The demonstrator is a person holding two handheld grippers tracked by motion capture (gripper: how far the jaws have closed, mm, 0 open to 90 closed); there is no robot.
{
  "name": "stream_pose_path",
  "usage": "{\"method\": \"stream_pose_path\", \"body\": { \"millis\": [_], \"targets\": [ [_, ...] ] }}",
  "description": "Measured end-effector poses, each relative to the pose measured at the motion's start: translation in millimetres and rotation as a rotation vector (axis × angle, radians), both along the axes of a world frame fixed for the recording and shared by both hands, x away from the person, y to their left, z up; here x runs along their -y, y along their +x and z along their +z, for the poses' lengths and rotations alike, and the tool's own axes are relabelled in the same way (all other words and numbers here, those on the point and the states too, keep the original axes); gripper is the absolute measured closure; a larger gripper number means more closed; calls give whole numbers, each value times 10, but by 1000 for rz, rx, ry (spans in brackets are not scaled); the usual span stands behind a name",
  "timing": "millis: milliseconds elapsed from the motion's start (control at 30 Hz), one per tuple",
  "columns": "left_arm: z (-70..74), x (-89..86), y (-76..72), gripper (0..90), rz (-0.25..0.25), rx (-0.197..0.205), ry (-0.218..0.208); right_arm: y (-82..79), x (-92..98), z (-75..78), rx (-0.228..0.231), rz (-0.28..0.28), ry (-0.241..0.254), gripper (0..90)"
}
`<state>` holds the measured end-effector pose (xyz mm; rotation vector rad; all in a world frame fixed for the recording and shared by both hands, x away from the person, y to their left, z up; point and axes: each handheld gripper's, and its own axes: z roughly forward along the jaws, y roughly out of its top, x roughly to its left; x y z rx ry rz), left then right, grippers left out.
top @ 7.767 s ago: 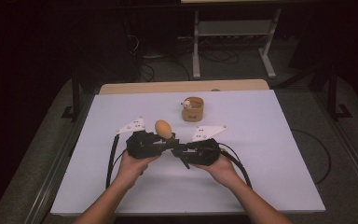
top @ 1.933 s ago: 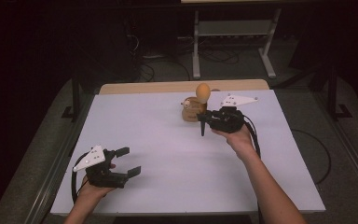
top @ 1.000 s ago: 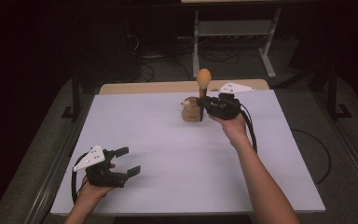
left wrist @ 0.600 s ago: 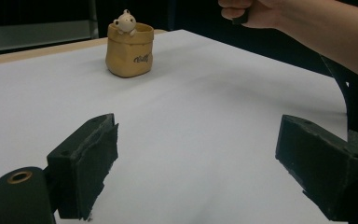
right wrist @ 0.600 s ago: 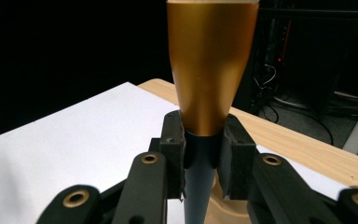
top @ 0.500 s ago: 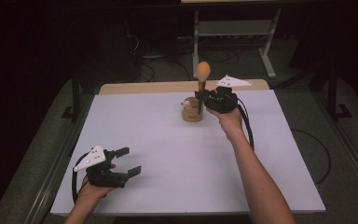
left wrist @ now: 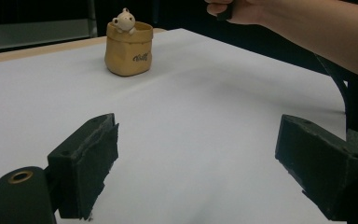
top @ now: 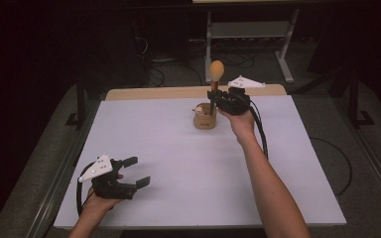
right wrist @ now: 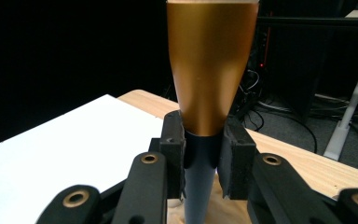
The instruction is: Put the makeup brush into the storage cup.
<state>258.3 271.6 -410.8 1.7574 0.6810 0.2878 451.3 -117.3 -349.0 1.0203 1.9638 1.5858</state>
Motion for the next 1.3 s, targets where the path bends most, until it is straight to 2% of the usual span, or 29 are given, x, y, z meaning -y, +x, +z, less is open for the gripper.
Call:
{"method": "stream_pose_path", "body": {
  "millis": [100, 267, 467, 800, 1300],
  "targets": [
    [1, -10, 4, 126, -5, 2, 13, 40, -6, -14, -2, -8, -1, 732],
    [-4, 9, -3, 126, -3, -8, -3, 104, -32, -61, 2, -23, -29, 733],
    [-4, 5, -3, 126, -5, -7, 0, 164, -54, -134, 4, -38, -38, 733],
    [-5, 6, -3, 126, -7, -4, 7, 236, -98, -265, -38, -41, -62, 733],
    [-6, 2, -5, 127, -7, -4, 10, 286, -173, -390, -63, -31, -98, 732]
  ]
}}
